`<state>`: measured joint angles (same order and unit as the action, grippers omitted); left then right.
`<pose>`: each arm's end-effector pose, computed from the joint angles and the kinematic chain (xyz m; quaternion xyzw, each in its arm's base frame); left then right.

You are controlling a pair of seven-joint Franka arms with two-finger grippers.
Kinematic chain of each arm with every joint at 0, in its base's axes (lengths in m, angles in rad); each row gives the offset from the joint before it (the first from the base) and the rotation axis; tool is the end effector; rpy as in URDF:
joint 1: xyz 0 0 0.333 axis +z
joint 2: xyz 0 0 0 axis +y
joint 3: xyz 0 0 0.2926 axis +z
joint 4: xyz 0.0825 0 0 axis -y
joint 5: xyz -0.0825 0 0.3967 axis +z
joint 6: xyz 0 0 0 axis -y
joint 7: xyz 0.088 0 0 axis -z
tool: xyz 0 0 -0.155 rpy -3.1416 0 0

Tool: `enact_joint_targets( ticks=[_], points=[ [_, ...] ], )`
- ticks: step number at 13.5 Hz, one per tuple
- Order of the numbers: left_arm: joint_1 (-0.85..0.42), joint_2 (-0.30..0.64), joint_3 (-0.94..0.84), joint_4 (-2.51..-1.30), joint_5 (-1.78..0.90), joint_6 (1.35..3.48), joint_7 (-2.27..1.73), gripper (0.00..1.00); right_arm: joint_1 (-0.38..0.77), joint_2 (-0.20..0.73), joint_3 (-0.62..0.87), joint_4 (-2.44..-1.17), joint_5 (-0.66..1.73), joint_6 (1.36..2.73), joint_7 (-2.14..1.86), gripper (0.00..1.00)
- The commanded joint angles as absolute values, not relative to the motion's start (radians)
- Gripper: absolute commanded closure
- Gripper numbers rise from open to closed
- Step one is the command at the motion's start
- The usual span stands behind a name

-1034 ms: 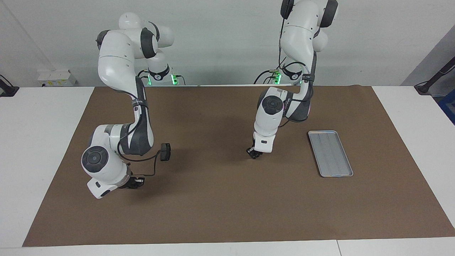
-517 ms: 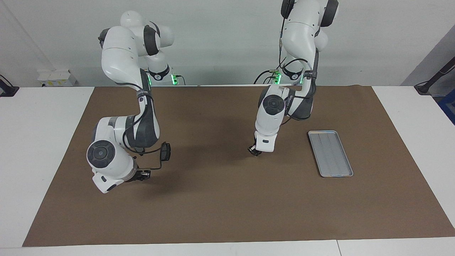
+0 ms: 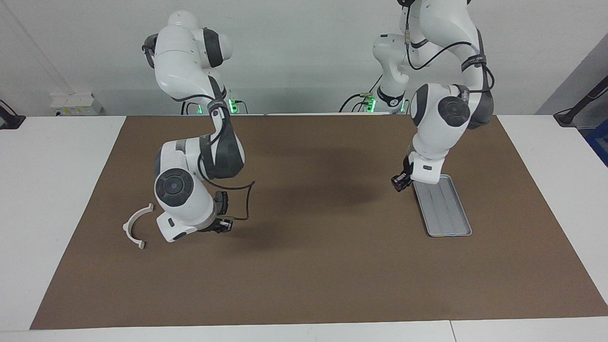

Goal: Pick bearing gear from pile to tray
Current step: 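Carry the bearing to the tray while the right gripper grasps the other bearing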

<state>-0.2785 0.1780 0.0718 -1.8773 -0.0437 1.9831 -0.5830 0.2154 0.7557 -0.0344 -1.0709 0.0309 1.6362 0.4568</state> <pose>0.5853 -0.1282 0.3340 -0.9799 -0.1959 0.0382 0.0015 0.7087 0.1405 0.3001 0.9862 -0.1358 -0.0911 0.0268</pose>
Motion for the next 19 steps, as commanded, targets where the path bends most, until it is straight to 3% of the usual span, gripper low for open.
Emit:
enact_joint_targets(
  ticks=[1, 6, 12, 19],
  points=[
    [-0.195, 0.140, 0.060, -1.954, -0.038, 1.993, -0.410, 1.00, 0.308, 0.749, -0.031, -1.060, 0.066, 1.623, 0.685, 1.00],
    [-0.057, 0.097, 0.060, -2.120, -0.038, 2.198, -0.147, 1.00, 0.533, 0.753, -0.032, -1.049, 0.074, 1.736, 1.127, 1.00],
    [-0.034, 0.094, 0.060, -2.204, -0.038, 2.289, -0.106, 1.00, 0.747, 0.807, -0.109, -1.049, 0.074, 1.913, 1.478, 1.00],
    [-0.038, 0.106, 0.058, -2.276, -0.038, 2.376, -0.110, 1.00, 0.798, 0.885, -0.114, -1.049, 0.072, 2.008, 1.588, 1.00]
  ],
)
